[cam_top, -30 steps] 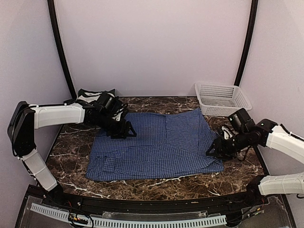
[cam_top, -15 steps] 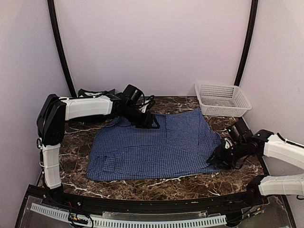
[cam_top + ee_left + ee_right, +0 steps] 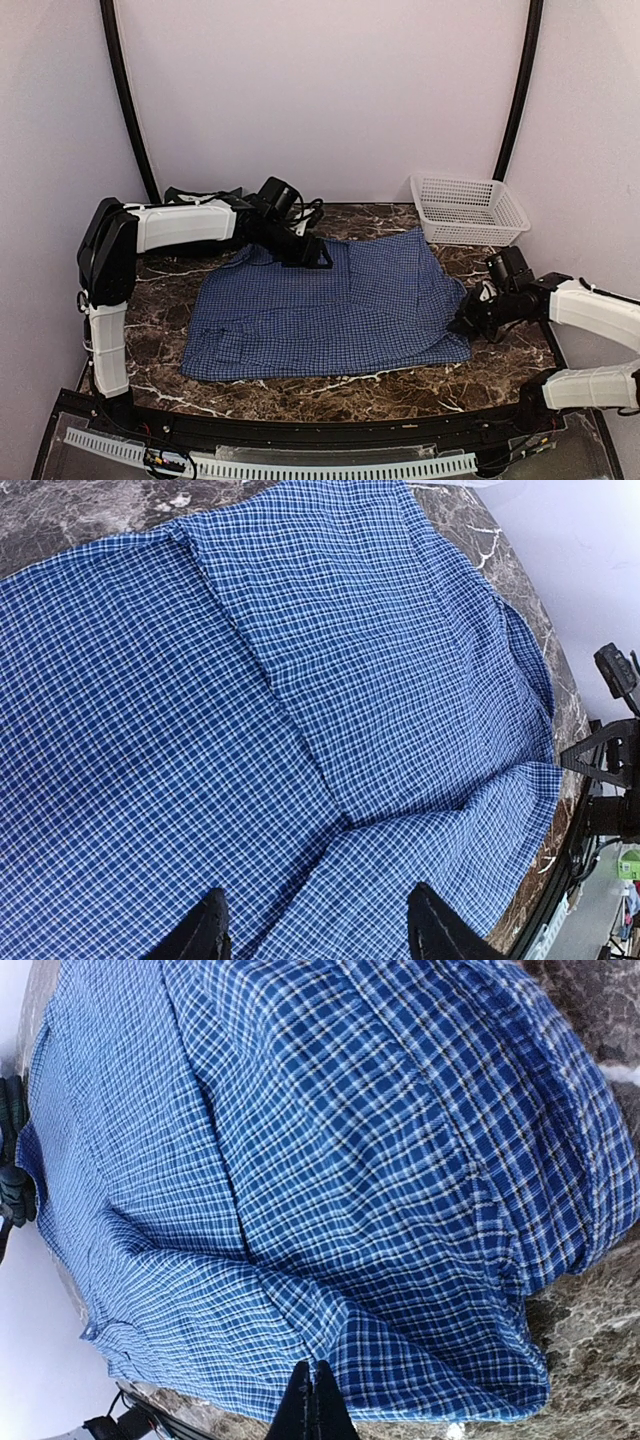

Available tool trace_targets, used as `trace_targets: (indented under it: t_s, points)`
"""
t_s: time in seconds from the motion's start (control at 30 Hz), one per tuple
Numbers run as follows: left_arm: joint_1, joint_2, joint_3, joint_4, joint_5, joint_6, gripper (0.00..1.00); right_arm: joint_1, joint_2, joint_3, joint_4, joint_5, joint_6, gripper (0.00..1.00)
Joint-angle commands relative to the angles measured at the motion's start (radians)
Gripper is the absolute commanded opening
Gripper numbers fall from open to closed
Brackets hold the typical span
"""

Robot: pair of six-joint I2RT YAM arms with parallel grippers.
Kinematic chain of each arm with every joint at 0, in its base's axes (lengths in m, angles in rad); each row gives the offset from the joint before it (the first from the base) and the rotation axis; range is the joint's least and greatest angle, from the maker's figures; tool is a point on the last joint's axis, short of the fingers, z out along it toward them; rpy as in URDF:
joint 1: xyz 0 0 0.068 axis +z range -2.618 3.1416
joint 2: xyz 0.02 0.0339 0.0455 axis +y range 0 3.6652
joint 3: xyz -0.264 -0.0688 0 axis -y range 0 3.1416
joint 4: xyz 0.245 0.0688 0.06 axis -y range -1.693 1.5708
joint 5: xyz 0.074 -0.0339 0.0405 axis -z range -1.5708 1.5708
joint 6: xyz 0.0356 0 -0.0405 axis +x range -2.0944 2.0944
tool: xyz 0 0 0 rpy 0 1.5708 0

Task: Fold and stack the mixed laundry pile
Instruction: Smooth out the 1/3-folded shirt at the center of the board.

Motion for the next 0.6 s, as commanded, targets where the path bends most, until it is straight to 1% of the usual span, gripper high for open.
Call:
trace_targets:
  t_s: [0.0, 0.07, 0.1, 0.17, 0.23, 0.27, 0.37, 0.47, 0.57]
  points:
    - [0.006, -0.036, -0.024, -0.036, -0.056, 0.008, 0.6, -0.02, -0.009, -0.039, 0.026, -0.02, -0.012, 0.0]
    - [0.012, -0.053, -0.043, -0.046, -0.069, -0.003, 0.62, -0.021, -0.01, -0.054, 0.033, -0.074, -0.025, 0.0]
    - [0.013, -0.06, -0.058, -0.052, -0.066, -0.003, 0.63, -0.017, -0.02, -0.045, 0.024, -0.092, -0.055, 0.07]
    - [0.019, -0.089, -0.092, -0.049, -0.078, 0.002, 0.65, -0.004, -0.058, 0.027, -0.059, -0.053, -0.129, 0.29]
    - [0.029, -0.115, -0.129, -0.036, -0.095, -0.001, 0.67, -0.004, -0.096, 0.101, -0.081, -0.012, -0.215, 0.48]
    - [0.034, -0.125, -0.137, -0.027, -0.074, -0.005, 0.68, -0.007, -0.093, 0.136, -0.074, -0.004, -0.253, 0.53]
    - [0.048, -0.119, -0.153, 0.03, 0.041, -0.02, 0.68, -0.008, 0.015, 0.249, -0.045, -0.004, -0.353, 0.53]
    - [0.036, -0.094, -0.117, 0.079, 0.1, -0.026, 0.63, -0.007, 0.171, 0.336, 0.005, -0.059, -0.421, 0.52]
    - [0.027, -0.035, -0.063, 0.103, 0.156, -0.049, 0.57, -0.005, 0.306, 0.379, 0.093, -0.146, -0.447, 0.47]
